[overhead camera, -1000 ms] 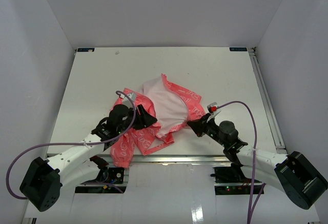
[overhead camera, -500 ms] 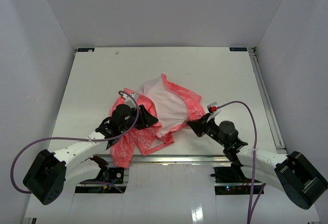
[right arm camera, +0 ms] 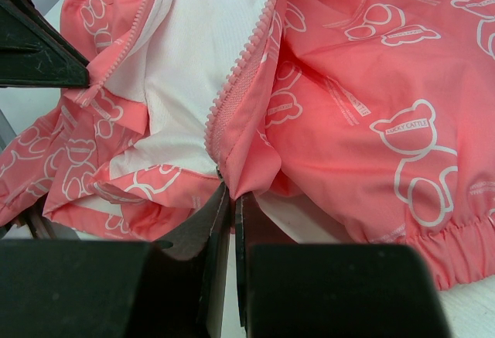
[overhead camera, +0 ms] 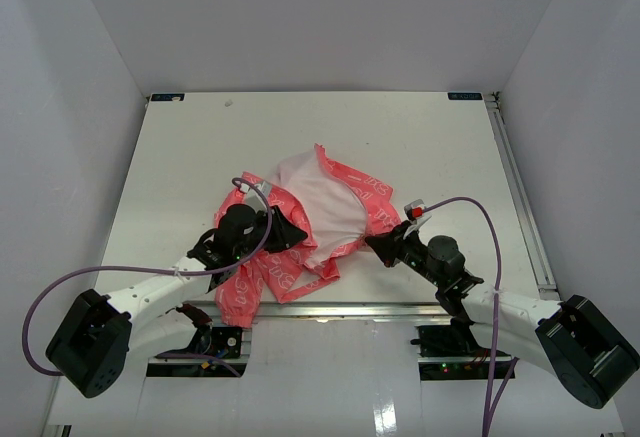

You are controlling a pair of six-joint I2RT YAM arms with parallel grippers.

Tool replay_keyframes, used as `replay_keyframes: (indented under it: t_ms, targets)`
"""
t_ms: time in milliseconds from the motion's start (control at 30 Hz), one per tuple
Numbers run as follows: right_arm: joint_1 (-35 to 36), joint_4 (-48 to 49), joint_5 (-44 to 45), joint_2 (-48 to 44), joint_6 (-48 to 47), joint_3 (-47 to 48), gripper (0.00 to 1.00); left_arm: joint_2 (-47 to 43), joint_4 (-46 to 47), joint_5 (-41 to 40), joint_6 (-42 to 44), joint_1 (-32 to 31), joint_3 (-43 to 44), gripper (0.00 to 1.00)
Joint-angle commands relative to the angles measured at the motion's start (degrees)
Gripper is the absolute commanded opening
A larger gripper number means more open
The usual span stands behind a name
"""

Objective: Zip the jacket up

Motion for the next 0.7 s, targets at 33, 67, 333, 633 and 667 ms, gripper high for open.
replay_keyframes:
  t_ms: [33,67,333,633,667]
  targets:
    - [0.21,3.10,0.40,-0.39,-0.75,-1.42,0.08,-1.14,-0.65,-0.56,0.62,0.13,0.33,0.34]
    - [0.21,3.10,0.40,-0.32,-0.75,-1.39,0.08,-1.11,-0.73,-0.63,0.72,0.14,0.36,0.36]
    - [0.21,2.41,-0.28,-0.01,-0.92,-0.52,0.08,1.65,0.83,1.21,2.20,0.08,1.34,0.33]
    - [0.40,3.93,-4.61,2.25,-1.15,1.45,0.08,0.74,9.43,5.37,7.72,0.08,-0.63,0.00]
    - [0.49,4.21,-5.58,2.57,-1.16,1.87,0.08,-0.25,10.11,5.33,8.27,0.08,-1.15,0.00]
